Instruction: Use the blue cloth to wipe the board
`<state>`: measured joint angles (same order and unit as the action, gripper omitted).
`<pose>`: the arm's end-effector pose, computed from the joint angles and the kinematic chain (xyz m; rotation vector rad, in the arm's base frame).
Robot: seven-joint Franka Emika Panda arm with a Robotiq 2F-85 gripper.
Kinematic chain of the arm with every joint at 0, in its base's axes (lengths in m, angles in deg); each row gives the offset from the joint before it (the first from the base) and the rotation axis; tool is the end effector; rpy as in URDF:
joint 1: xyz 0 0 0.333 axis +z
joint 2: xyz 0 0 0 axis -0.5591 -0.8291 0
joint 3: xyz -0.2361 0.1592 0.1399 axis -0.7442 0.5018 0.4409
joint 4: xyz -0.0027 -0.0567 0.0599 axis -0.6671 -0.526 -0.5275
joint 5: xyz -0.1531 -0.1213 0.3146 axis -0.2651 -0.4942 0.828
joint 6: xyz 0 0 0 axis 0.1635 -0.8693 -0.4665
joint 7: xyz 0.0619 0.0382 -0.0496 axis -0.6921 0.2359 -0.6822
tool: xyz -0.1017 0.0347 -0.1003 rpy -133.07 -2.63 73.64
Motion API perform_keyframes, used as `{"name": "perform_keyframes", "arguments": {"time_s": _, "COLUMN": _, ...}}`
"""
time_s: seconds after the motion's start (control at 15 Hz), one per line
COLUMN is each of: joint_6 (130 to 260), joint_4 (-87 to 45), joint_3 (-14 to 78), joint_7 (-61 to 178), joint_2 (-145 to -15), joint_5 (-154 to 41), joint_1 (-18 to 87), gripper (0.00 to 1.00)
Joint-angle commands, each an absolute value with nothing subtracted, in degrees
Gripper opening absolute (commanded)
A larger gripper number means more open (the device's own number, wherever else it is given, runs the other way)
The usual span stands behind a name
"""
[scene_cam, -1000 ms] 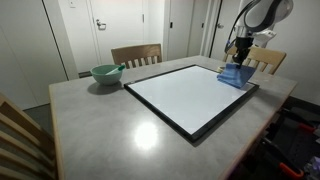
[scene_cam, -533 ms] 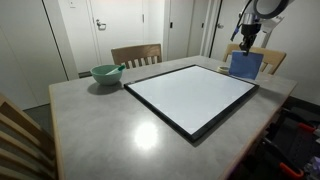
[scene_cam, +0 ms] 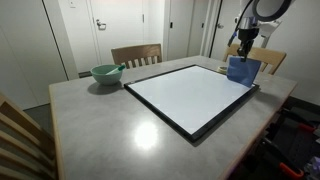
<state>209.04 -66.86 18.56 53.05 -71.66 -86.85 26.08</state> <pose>0.4406 -0.2117 0.2414 2.7903 0.1017 -0.0580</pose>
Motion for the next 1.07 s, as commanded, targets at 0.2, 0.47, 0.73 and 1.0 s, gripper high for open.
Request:
{"name": "perform_keyframes", "arguments": {"time_s": 0.2, "joint_6": 210.77, "joint_4": -73.28, "joint_3": 20.21, "joint_7": 50.33, "joint_2": -70.93, "joint_5": -81.02, "joint_1": 24.12, "gripper": 0.01}}
{"name": "perform_keyframes", "arguments": {"time_s": 0.47, "joint_6": 215.53, "joint_4": -76.07, "joint_3": 21.03, "joint_7": 46.50, "joint_2": -72.58, "joint_5": -74.80, "joint_1": 23.52, "gripper": 0.01}}
{"name": "perform_keyframes", "arguments": {"time_s": 0.73, "joint_6": 222.37, "joint_4": -78.46, "joint_3": 24.60, "joint_7": 39.50, "joint_2": -76.17, "joint_5": -63.91, "joint_1": 22.56, "gripper": 0.01}}
{"name": "perform_keyframes", "arguments": {"time_s": 1.0, "joint_6": 224.46, "joint_4": -78.40, "joint_3": 31.32, "joint_7": 32.89, "joint_2": -80.18, "joint_5": -54.42, "joint_1": 20.58, "gripper": 0.01}}
